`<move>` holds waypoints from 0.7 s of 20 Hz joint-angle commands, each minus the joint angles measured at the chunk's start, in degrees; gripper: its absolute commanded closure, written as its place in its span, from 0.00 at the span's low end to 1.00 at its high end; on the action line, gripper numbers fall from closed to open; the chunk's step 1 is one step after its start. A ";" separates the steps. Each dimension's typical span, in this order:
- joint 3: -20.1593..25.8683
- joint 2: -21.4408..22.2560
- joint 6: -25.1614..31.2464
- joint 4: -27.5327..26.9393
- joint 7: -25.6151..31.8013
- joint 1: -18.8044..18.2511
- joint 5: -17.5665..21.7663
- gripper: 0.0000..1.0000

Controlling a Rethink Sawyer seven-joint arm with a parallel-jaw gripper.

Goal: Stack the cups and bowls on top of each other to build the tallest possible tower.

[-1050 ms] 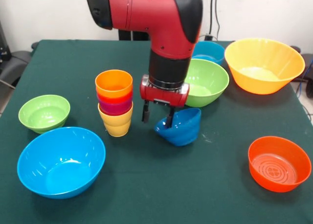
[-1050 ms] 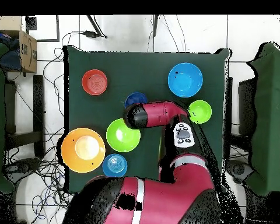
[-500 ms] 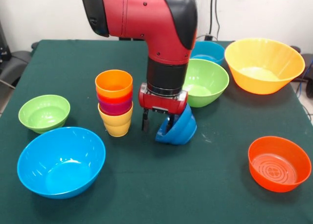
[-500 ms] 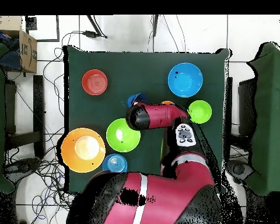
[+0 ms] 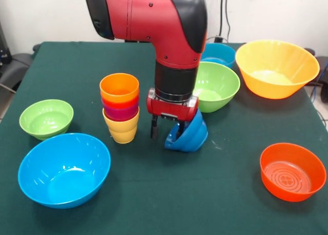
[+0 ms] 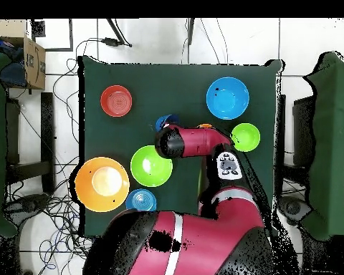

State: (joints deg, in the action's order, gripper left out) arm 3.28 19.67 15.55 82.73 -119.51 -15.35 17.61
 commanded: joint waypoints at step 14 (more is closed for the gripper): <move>7.54 3.07 1.59 2.36 -4.74 0.23 -5.83 0.00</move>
State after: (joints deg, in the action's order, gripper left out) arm 4.87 21.60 15.55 83.14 -119.51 -15.91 13.89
